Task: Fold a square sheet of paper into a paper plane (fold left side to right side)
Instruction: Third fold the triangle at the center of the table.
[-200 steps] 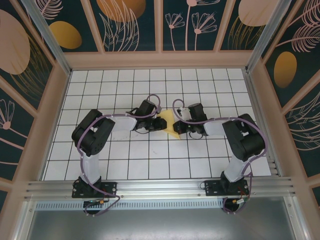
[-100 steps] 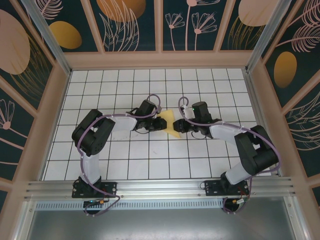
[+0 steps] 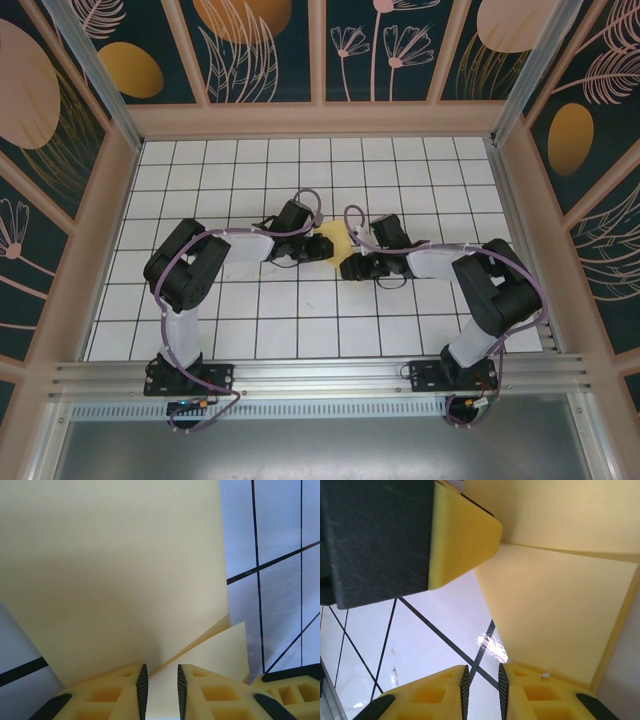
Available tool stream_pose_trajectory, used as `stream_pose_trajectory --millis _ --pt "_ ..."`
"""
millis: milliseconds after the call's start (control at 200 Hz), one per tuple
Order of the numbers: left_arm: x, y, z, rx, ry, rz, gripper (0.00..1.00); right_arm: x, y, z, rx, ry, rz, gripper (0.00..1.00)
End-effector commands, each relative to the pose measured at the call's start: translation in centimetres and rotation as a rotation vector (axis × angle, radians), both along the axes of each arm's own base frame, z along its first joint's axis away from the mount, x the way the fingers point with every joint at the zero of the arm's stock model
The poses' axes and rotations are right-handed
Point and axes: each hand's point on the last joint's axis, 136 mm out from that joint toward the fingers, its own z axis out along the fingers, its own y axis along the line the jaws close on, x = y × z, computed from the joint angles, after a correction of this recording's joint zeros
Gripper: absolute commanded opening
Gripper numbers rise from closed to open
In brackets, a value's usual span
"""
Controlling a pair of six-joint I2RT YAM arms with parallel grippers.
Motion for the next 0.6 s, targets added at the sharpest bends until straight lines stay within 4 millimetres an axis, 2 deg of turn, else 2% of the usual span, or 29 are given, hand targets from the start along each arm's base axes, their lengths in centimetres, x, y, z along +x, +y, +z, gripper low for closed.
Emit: stream_pose_trajectory --millis 0,435,596 --pt "-0.7 2.3 -4.6 0.153 0.042 0.029 0.27 0.3 -0.1 -0.1 -0.019 0.02 -0.015 0.26" --pt "-0.6 2.4 -4.8 0.164 0.039 0.029 0.26 -0.4 -1.7 -1.8 -0.071 0.084 -0.059 0.26" --pt "-0.5 2.4 -4.8 0.167 0.038 0.028 0.26 -1.1 -2.5 -2.5 -0.089 0.127 -0.086 0.2"
